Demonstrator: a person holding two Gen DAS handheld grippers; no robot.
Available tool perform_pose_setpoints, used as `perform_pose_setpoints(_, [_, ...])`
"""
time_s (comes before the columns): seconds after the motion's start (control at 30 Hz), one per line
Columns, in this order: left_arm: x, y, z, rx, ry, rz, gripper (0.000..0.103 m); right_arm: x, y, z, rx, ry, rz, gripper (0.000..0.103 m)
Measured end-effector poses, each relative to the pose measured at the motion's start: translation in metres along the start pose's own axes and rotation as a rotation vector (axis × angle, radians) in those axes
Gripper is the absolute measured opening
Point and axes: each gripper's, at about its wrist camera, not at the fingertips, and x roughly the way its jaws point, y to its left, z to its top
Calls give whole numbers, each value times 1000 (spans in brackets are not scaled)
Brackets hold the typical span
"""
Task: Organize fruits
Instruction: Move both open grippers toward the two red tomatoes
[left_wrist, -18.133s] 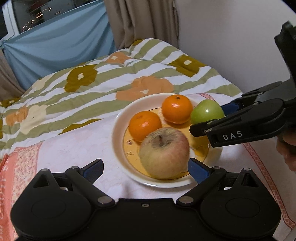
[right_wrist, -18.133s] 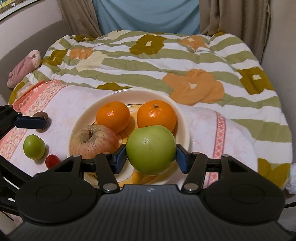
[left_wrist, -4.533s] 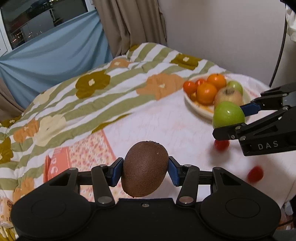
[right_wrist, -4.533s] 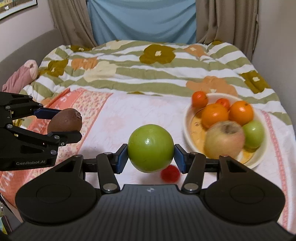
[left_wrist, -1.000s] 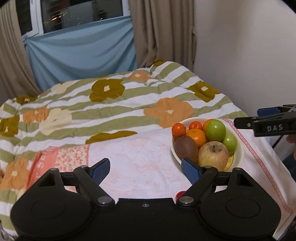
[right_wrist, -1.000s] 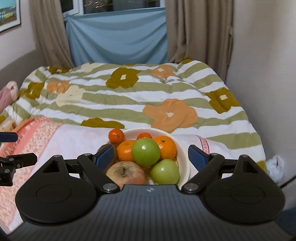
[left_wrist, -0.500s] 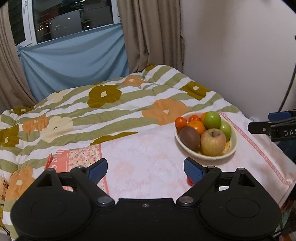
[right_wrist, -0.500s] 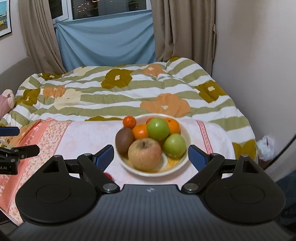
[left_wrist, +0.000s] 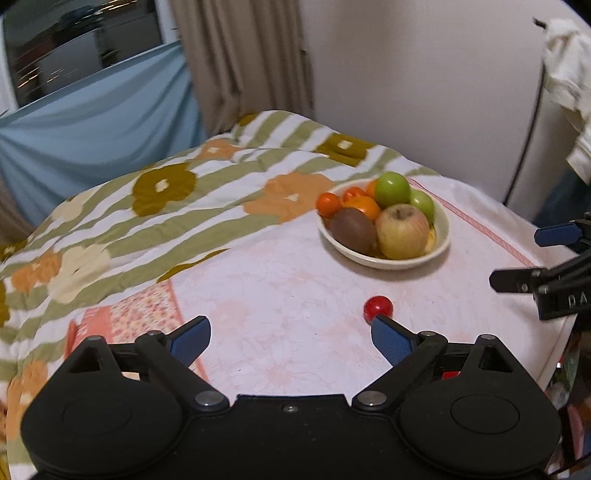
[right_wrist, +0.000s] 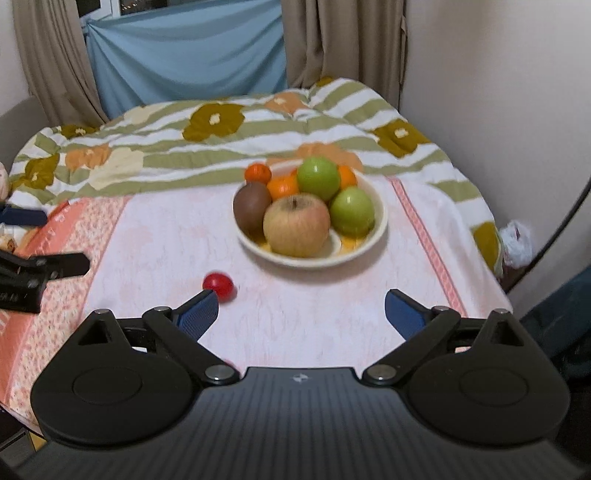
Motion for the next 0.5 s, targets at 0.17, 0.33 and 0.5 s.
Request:
perform_pose_setpoints(0.17, [27,-10,1,89,24,-65,96,9,5,-25,33,57,2,103])
perform_pose_setpoints(0.33, [57,-25,6,177,47,-154,96,21,12,-44,71,104,21,103])
perform_pose_setpoints(0.5, [90,-40,13,256,64,-234,89,32,20,-54,91,122,45,103])
